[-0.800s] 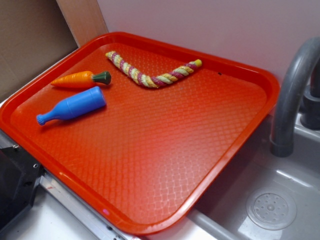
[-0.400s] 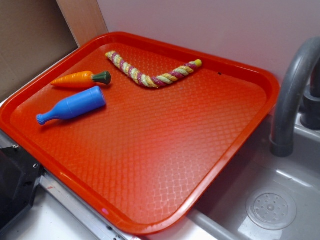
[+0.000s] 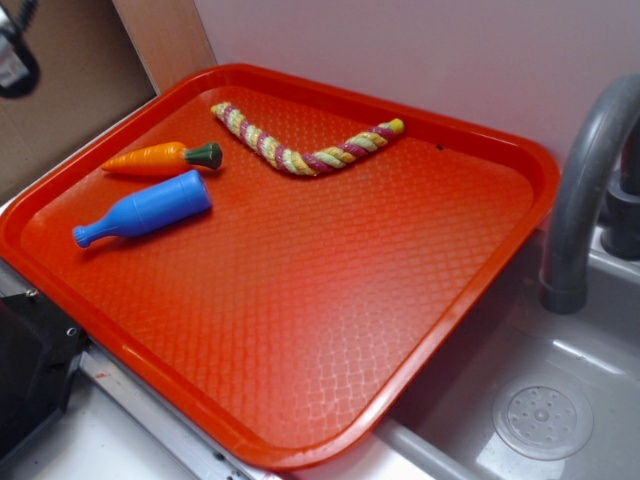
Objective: Grab the blue bottle.
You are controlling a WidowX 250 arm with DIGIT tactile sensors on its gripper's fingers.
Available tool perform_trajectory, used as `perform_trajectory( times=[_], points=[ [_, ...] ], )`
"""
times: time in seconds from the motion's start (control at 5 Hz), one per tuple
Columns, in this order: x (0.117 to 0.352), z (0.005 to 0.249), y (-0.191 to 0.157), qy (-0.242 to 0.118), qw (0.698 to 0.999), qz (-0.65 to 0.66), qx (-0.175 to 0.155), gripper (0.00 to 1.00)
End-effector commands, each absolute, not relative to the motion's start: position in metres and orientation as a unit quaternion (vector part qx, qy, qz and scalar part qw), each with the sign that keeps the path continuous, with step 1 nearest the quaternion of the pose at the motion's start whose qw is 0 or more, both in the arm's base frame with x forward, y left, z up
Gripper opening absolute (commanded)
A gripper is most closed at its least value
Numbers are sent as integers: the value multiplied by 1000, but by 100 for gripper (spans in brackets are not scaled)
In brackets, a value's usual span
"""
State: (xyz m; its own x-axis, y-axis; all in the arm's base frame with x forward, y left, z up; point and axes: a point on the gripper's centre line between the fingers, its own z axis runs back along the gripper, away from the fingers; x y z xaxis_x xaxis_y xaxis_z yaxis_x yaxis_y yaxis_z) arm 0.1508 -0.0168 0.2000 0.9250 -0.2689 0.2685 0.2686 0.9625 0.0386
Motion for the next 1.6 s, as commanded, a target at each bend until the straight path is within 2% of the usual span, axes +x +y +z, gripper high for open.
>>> perform_trajectory(
  times=[0.0,0.4,0.6,1.0,1.2,1.4],
  points=[
    [172,146,-2,-101,982,-157,-28,100],
    [177,102,17,-55,987,-149,27,100],
    [178,82,24,-36,986,-155,39,100],
    [173,44,34,9,980,-181,86,100],
    [173,32,40,26,978,-180,102,100],
    [174,21,43,38,977,-182,103,100]
  ],
)
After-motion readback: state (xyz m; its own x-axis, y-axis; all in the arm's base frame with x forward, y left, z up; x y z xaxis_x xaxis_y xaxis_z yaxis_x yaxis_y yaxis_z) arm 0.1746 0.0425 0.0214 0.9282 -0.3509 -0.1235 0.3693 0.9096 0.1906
